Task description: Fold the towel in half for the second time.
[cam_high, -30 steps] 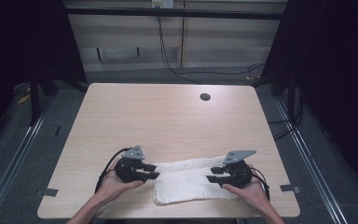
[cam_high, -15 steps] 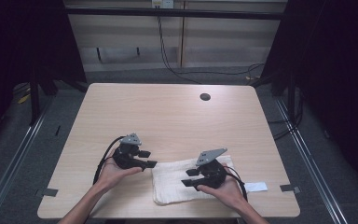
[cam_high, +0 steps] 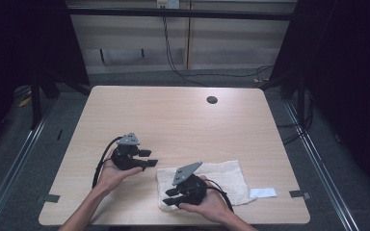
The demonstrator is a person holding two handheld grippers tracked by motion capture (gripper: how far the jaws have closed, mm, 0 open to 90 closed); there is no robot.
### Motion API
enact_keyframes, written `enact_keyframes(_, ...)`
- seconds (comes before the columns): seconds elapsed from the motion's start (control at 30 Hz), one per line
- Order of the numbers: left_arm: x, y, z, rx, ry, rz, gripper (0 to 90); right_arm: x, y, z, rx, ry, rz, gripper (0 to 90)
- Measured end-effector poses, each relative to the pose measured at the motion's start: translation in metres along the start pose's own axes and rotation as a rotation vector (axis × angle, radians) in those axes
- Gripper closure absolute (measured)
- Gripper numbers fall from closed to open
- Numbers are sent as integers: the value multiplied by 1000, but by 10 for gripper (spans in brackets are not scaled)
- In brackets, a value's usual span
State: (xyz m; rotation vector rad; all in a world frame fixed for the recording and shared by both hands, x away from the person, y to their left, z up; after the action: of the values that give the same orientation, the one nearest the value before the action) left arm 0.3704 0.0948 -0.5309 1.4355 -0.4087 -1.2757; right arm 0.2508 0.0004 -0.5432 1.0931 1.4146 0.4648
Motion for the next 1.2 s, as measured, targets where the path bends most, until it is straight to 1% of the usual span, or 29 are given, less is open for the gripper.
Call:
enact_keyframes(0.1,-2,-2,-3,-6,8,3,472,8,1,-5,3,12,-2,661)
enact_keyframes(0.17,-3,-4,-4,9,16,5,470,11,0,-9,-1,26,7,656)
enact_keyframes(0.2,-3,-6,-1,13,8,2,466,12,-1,-10,-1,31,3,657)
enact_keyframes(0.27,-2,-6,2,26,2,-4,460,13,-6,-13,-9,24,-9,647)
enact_keyframes(0.33,-1,-5,1,16,19,6,451,14,-8,-13,-23,15,-7,628)
enact_keyframes(0.37,0,-5,1,10,23,3,437,13,-11,-15,-20,19,-24,618)
enact_keyframes(0.4,1,-6,2,3,20,-2,434,14,-10,-14,-22,14,-10,602)
enact_keyframes(0.43,3,-7,2,5,19,-10,434,15,-10,-15,-11,13,-2,602)
enact_keyframes(0.5,4,-8,2,3,18,-18,434,18,-14,-18,-56,1,-31,592)
enact_keyframes(0.6,5,-10,1,-2,27,-25,415,22,-17,-18,-63,-9,-40,599)
enact_keyframes(0.63,6,-11,1,0,26,-31,409,24,-17,-19,-58,-10,-31,599)
enact_keyframes(0.67,6,-11,2,-2,24,-29,403,25,-16,-19,-66,-14,-16,599)
enact_keyframes(0.7,6,-11,2,2,23,-31,400,26,-17,-20,-72,-22,-20,602)
enact_keyframes(0.73,6,-11,2,4,26,-33,400,25,-17,-21,-91,-34,-33,608)
enact_keyframes(0.77,7,-12,3,4,24,-35,399,26,-17,-21,-113,-48,-31,664)
enact_keyframes(0.8,7,-12,3,7,25,-35,397,25,-17,-20,-123,-61,-32,706)
enact_keyframes(0.83,8,-13,4,8,22,-40,394,25,-17,-17,-132,-71,-28,732)
enact_keyframes(0.87,8,-13,4,2,20,-40,390,25,-17,-17,-122,-67,-24,757)
enact_keyframes(0.93,10,-14,4,0,22,-47,386,25,-17,-15,-147,-74,-23,788)
enact_keyframes(0.97,11,-15,5,-1,20,-47,384,25,-17,-15,-148,-82,-24,809)
enact_keyframes(1.0,11,-16,6,0,17,-53,382,25,-17,-14,-159,-90,-21,827)
enact_keyframes(1.03,13,-16,6,0,12,-48,382,25,-17,-14,-151,-88,-20,838)
enact_keyframes(1.07,13,-16,7,-1,12,-57,383,24,-17,-13,-137,-90,-16,846)
enact_keyframes(1.1,15,-18,7,8,17,-66,385,24,-17,-13,-130,-84,-10,848)
enact_keyframes(1.17,18,-20,10,4,-2,-76,403,25,-17,-12,-121,-84,-7,852)
enact_keyframes(1.2,19,-21,11,9,-10,-79,405,24,-17,-12,-118,-84,-11,852)
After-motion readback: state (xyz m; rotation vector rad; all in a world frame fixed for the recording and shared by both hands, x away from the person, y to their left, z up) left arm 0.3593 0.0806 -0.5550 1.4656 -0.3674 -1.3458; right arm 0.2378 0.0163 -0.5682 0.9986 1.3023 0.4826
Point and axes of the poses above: each handheld gripper's, and its own axes: x roughly forward along the jaws, y roughly out of its top, z roughly to its right, the point moved 10 cm from there along x, roughly forward along the jaws, and after that the axes turned 11 degrees about z, right-handed, at the moved point
